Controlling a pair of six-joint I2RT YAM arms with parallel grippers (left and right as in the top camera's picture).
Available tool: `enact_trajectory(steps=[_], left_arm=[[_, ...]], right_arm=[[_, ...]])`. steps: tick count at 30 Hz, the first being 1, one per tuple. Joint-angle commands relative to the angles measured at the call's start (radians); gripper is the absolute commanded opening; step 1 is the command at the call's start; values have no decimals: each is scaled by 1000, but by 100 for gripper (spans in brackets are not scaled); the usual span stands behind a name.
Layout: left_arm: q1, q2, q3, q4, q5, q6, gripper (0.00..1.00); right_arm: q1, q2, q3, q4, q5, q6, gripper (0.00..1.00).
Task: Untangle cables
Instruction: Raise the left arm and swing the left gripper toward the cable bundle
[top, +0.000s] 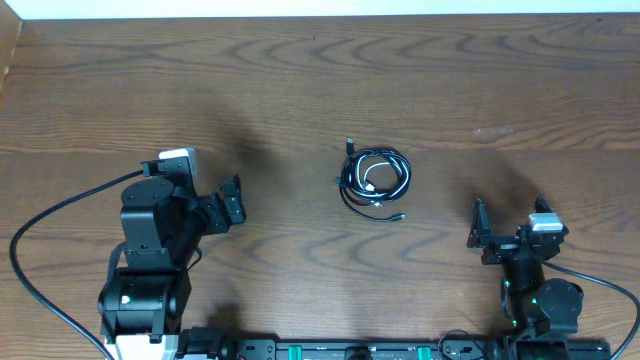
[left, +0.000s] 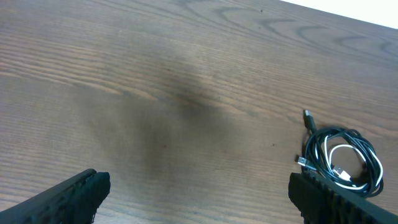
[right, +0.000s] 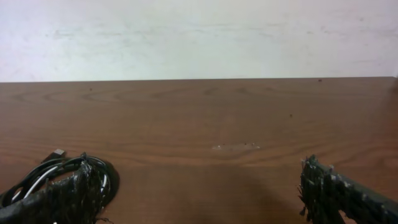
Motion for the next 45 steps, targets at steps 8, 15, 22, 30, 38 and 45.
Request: enact_trajectory(steps=[8, 15, 22, 30, 38, 45], left_arm=[[-2, 39, 47, -2, 10, -1, 99], [-2, 82, 142, -48, 11, -1, 99], [-2, 86, 150, -51, 66, -2, 99], [-2, 105, 150, -57, 68, -2, 99], [-2, 158, 150, -55, 69, -2, 99], [-2, 210, 185, -56, 48, -31, 100]], right_arm=[[6, -3, -2, -4, 3, 13, 99], [6, -3, -2, -4, 3, 13, 99], [6, -3, -2, -4, 3, 13, 99], [6, -3, -2, -4, 3, 13, 99], [6, -3, -2, -4, 3, 13, 99], [6, -3, -2, -4, 3, 13, 99]])
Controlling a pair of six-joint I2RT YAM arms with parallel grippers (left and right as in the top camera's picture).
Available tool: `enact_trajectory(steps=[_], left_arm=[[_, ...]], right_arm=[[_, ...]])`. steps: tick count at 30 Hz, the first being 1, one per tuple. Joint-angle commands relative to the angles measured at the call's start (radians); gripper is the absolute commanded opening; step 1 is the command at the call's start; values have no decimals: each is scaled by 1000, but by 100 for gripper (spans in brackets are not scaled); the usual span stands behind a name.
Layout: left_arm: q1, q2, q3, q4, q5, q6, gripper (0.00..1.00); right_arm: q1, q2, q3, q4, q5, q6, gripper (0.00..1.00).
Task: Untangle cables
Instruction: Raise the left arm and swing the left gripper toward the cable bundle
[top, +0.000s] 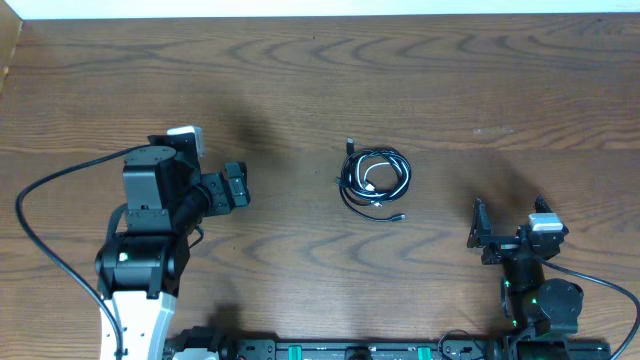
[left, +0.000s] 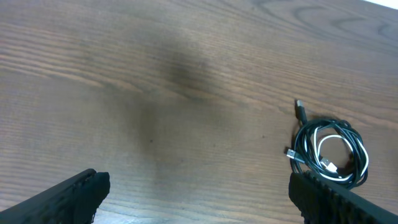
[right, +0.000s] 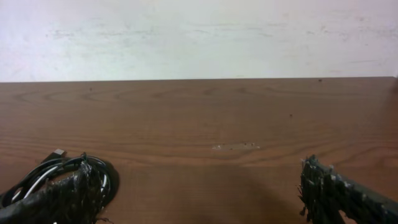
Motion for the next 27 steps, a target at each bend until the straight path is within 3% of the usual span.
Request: enact_trajectory(steps=[1, 8, 13, 27], left_arm=[[-2, 29, 63, -4, -21, -40, 100], [-2, 111, 214, -122, -99, -60, 100], [-2, 145, 295, -205, -153, -173, 100], [-2, 188, 289, -231, -142, -217, 100]], right_arm=[[6, -3, -2, -4, 3, 13, 99], [6, -3, -2, -4, 3, 13, 99], [6, -3, -2, -4, 3, 13, 99], [6, -3, -2, -4, 3, 13, 99]])
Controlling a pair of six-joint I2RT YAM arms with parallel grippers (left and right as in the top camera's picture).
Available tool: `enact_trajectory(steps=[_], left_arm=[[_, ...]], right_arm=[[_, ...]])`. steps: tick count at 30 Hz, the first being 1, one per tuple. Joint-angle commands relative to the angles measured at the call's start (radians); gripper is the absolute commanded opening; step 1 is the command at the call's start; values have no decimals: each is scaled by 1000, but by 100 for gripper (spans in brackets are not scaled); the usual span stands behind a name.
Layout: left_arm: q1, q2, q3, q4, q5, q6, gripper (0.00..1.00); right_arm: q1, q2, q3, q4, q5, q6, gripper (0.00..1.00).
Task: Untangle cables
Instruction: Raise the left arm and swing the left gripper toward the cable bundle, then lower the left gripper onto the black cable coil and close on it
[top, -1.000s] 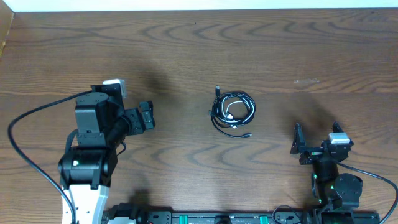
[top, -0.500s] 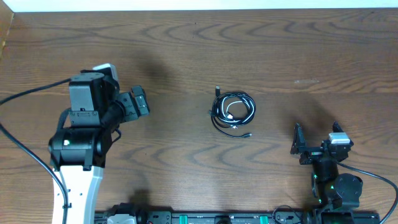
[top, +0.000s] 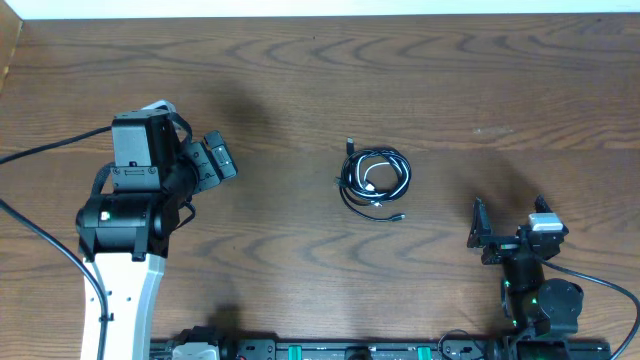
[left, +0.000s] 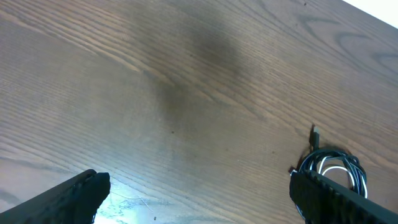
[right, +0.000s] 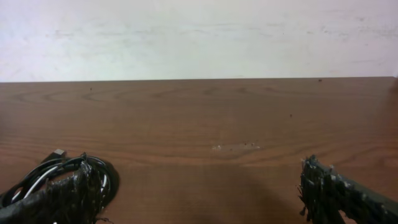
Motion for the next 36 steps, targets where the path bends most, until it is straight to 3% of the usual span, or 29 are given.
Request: enact_trajectory(steps=[1, 5, 19, 20, 23, 31, 36], left_arm=[[-2, 26, 5, -13, -3, -64, 100], [-2, 97, 4, -43, -3, -247, 100], [-6, 348, 4, -23, 37, -647, 100], [-11, 360, 4, -7, 65, -638, 96], [-56, 404, 4, 95, 175, -458, 95], [-332, 447, 4, 274, 185, -22, 95], [-446, 465, 4, 360, 82, 62, 95]], right_arm=[[6, -3, -2, -4, 3, 13, 99], [6, -3, -2, -4, 3, 13, 99], [6, -3, -2, -4, 3, 13, 99], [6, -3, -2, -4, 3, 13, 99], [6, -3, -2, -4, 3, 13, 99], [6, -3, -2, -4, 3, 13, 99], [6, -3, -2, -4, 3, 13, 99]])
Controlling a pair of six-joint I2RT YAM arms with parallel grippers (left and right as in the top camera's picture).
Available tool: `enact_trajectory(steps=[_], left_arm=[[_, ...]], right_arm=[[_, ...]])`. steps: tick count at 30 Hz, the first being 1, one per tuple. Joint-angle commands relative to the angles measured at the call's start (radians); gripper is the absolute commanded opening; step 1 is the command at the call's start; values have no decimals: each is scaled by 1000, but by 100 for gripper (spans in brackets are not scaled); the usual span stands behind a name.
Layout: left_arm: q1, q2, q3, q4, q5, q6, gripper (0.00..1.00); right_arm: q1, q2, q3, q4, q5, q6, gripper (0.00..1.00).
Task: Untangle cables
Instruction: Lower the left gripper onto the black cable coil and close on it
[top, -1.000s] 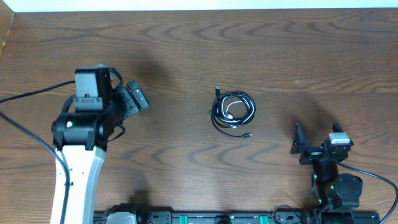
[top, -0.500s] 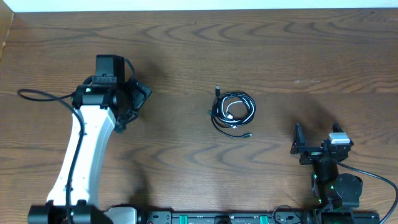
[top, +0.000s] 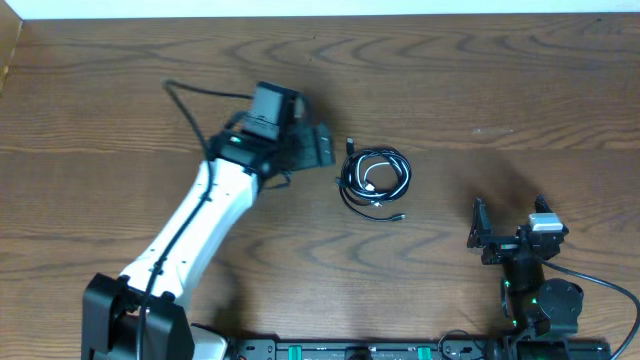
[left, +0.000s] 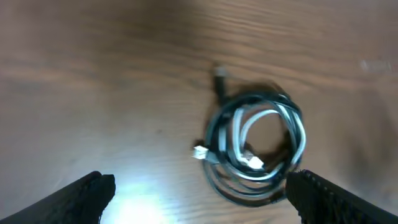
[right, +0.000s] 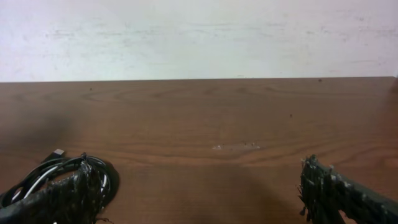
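Observation:
A small coil of black and white cables (top: 376, 180) lies tangled at the middle of the wooden table (top: 470, 80), one plug sticking out at its upper left. My left gripper (top: 322, 147) hovers just left of the coil, open, holding nothing. In the left wrist view the blurred coil (left: 256, 147) sits ahead between the fingers (left: 92, 194), toward the right one. My right gripper (top: 481, 233) rests open near the front right, empty; in its view the coil (right: 37, 177) shows partly behind the left finger (right: 69, 194).
The left arm (top: 200, 215) stretches diagonally from the front left toward the middle, its black lead looping behind it. A pale wall (right: 199, 37) stands beyond the table's far edge. A rail with electronics (top: 340, 350) runs along the front edge.
My left arm has reached out from the left side of the table to just left of the coil, still open. The coil and the right arm have not moved.
My left gripper stood open at the front left, far from the coil. It then shifted slightly up and back on the left side over two moments, and now hangs beside the coil. The right gripper stayed parked and open throughout; the cables lie untouched.

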Motion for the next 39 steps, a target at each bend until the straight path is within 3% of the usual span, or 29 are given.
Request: enact_trajectory(steps=[1, 19, 23, 26, 32, 35, 36, 39], left_arm=[[-67, 31, 5, 36, -116, 120, 95], [-122, 269, 5, 143, -170, 167, 95], [-124, 303, 5, 182, -169, 168, 85], [-125, 334, 5, 221, -169, 180, 85], [-125, 401, 5, 270, -62, 251, 85], [-125, 420, 5, 270, -63, 251, 70], [-126, 427, 5, 270, -63, 251, 61], [-129, 430, 5, 273, -63, 251, 48]], right_arm=[[6, -3, -2, -4, 3, 13, 99], [6, -3, -2, -4, 3, 13, 99], [6, -3, -2, -4, 3, 13, 99], [6, -3, -2, -4, 3, 13, 99], [6, -3, -2, -4, 3, 13, 99], [6, -3, -2, -4, 3, 13, 99], [6, -3, -2, -4, 3, 13, 99], [6, -3, -2, -4, 3, 13, 99]])
